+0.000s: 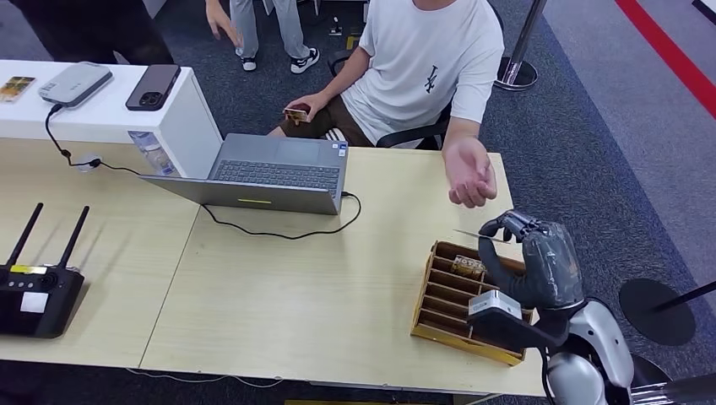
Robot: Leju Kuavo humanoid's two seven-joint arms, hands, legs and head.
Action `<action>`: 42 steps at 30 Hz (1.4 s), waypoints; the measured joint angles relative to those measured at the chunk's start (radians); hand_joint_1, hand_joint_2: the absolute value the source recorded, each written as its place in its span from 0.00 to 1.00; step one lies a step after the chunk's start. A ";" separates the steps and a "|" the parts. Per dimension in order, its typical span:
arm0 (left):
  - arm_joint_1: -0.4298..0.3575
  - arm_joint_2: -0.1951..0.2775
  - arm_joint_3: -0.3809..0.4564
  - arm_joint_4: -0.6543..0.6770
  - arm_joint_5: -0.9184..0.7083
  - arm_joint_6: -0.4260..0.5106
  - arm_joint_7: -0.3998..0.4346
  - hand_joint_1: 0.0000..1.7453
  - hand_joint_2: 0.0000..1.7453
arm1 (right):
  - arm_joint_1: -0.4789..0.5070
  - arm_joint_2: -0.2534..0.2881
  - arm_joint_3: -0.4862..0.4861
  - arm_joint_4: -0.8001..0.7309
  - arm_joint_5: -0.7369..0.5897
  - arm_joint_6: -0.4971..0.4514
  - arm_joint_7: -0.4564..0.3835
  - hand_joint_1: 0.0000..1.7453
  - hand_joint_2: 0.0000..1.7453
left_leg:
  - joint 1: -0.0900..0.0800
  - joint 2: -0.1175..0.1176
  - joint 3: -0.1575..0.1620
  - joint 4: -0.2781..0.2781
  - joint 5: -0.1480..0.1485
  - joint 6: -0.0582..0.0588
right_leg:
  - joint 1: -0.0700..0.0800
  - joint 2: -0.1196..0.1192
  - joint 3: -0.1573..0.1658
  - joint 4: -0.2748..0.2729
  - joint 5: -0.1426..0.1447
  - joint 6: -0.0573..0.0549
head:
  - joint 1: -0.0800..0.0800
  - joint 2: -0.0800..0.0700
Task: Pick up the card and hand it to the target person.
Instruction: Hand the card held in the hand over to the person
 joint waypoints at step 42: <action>0.000 0.001 -0.002 0.000 0.000 -0.001 0.011 0.00 1.00 | -0.117 0.076 -0.001 0.272 -0.135 -0.301 -0.110 0.86 1.00 | 0.000 0.000 0.000 0.000 0.000 0.000 | 0.000 0.000 0.000 0.000 0.000 0.000 | 0.000 0.000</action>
